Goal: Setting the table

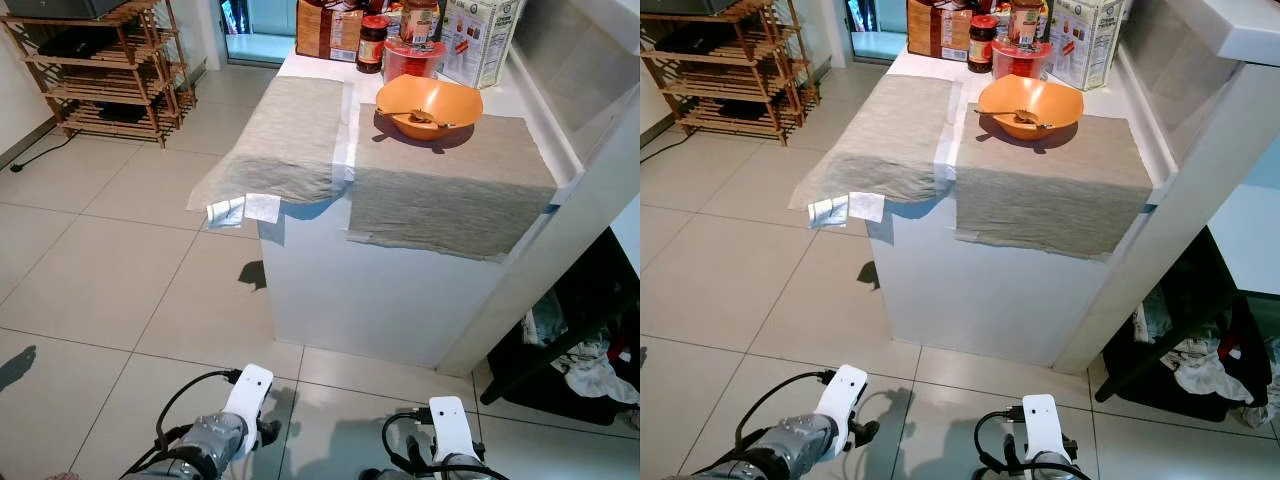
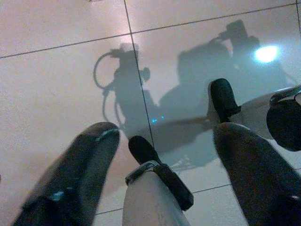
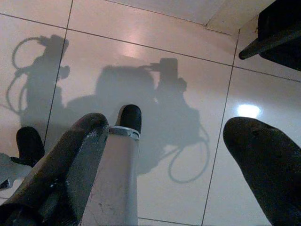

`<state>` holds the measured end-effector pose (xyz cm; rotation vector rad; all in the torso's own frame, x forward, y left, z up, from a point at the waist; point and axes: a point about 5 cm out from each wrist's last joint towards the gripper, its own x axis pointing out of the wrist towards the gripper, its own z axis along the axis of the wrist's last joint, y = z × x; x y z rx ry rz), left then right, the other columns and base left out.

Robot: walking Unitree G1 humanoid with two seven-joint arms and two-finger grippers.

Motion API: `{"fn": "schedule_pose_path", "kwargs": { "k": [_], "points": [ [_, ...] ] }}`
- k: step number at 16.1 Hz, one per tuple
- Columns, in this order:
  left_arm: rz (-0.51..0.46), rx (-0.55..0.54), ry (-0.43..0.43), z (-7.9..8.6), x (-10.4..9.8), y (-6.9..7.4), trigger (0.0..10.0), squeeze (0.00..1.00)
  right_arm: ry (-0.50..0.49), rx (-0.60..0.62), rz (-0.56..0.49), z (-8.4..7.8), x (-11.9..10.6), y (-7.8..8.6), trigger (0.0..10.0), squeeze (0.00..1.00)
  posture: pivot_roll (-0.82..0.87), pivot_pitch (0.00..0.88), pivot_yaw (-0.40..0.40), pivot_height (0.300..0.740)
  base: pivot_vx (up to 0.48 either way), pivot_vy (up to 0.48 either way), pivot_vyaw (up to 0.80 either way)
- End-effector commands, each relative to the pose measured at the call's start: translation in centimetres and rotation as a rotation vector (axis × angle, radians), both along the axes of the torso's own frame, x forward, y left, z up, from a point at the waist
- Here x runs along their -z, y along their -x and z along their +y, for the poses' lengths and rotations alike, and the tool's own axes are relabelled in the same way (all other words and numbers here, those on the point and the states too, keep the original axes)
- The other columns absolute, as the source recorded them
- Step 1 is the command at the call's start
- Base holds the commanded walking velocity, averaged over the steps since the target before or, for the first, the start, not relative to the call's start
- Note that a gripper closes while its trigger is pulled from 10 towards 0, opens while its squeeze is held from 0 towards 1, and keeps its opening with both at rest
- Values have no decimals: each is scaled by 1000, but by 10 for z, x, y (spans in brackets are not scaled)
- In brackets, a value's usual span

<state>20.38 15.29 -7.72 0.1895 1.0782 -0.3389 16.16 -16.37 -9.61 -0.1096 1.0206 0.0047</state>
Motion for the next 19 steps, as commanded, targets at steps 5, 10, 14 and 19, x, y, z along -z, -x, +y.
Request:
{"fn": "schedule_pose_path", "kwargs": {
  "k": [5,10,14,19],
  "points": [
    [-8,5,2,4,1,2,0,0,13,-8,1,-2,0,0,10000,0,-59,0,-5,740,0,0,0],
    [-16,20,-2,7,0,2,0,0,13,-7,0,-1,0,-1,10000,0,-62,0,-2,740,0,0,0],
    [-15,29,23,3,1,4,0,0,12,-4,-2,-1,-1,-1,10000,0,-62,0,1,740,0,0,0],
    [-22,40,17,0,2,5,0,0,12,-2,-1,0,0,-1,10000,0,-65,0,4,740,0,0,0]
  ]
}}
